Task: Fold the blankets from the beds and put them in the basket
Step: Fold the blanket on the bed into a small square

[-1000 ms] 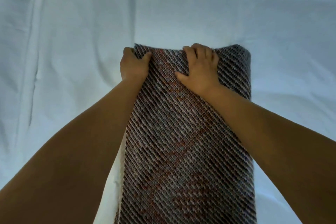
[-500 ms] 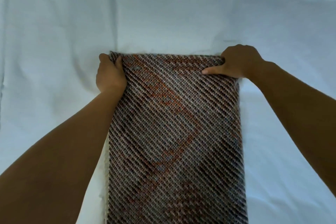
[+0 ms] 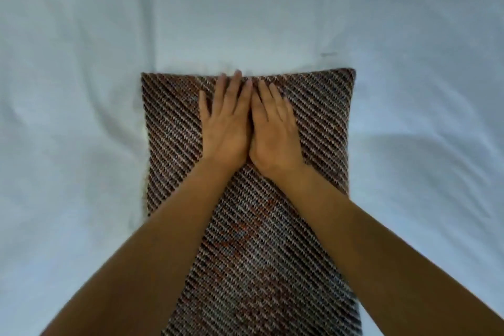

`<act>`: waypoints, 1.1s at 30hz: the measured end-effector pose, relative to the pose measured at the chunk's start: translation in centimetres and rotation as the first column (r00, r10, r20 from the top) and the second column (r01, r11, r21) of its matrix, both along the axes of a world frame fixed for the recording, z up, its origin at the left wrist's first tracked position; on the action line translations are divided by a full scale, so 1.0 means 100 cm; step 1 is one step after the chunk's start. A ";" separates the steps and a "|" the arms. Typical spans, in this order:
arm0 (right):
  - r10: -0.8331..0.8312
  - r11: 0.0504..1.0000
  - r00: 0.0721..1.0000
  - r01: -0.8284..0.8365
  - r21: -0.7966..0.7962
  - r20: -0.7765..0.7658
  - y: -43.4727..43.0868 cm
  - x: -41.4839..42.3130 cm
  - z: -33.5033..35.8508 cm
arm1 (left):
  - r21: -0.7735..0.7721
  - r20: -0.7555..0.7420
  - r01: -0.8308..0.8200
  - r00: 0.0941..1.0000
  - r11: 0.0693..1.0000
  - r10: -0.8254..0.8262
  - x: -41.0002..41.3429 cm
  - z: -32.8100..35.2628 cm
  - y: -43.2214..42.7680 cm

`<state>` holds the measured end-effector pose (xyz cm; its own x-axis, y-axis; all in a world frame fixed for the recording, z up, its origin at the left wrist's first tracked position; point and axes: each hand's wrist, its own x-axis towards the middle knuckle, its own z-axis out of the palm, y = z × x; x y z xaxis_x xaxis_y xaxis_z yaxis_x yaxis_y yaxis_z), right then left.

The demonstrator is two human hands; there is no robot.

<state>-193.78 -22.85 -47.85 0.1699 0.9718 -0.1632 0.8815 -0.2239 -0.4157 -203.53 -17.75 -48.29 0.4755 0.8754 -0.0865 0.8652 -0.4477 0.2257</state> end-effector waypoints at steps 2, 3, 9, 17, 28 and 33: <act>0.033 0.996 0.999 -0.031 -0.081 0.023 -0.034 0.003 -0.015 | -0.122 -0.087 0.019 0.996 0.992 -0.029 -0.006 -0.014 -0.025; 0.048 0.994 0.996 -0.040 -0.105 0.071 -0.047 0.016 -0.022 | -0.141 -0.135 0.000 0.991 0.990 -0.019 -0.015 -0.021 -0.028; -0.100 0.971 0.971 0.143 -0.189 0.219 -0.078 0.081 -0.031 | -0.158 -0.263 -0.084 0.964 0.984 0.040 -0.031 -0.029 -0.003; -0.007 0.996 0.994 0.017 -0.091 0.107 -0.114 -0.018 0.003 | -0.199 -0.144 -0.002 0.989 0.980 -0.028 -0.030 -0.003 -0.130; -0.150 0.954 0.966 0.197 -0.227 0.208 -0.202 -0.005 -0.010 | -0.261 -0.228 -0.250 0.955 0.932 0.192 -0.102 -0.001 -0.181; 0.130 0.982 0.984 -0.111 -0.152 0.121 -0.236 -0.077 0.001 | -0.276 -0.154 -0.062 0.988 0.959 0.019 -0.107 0.002 -0.259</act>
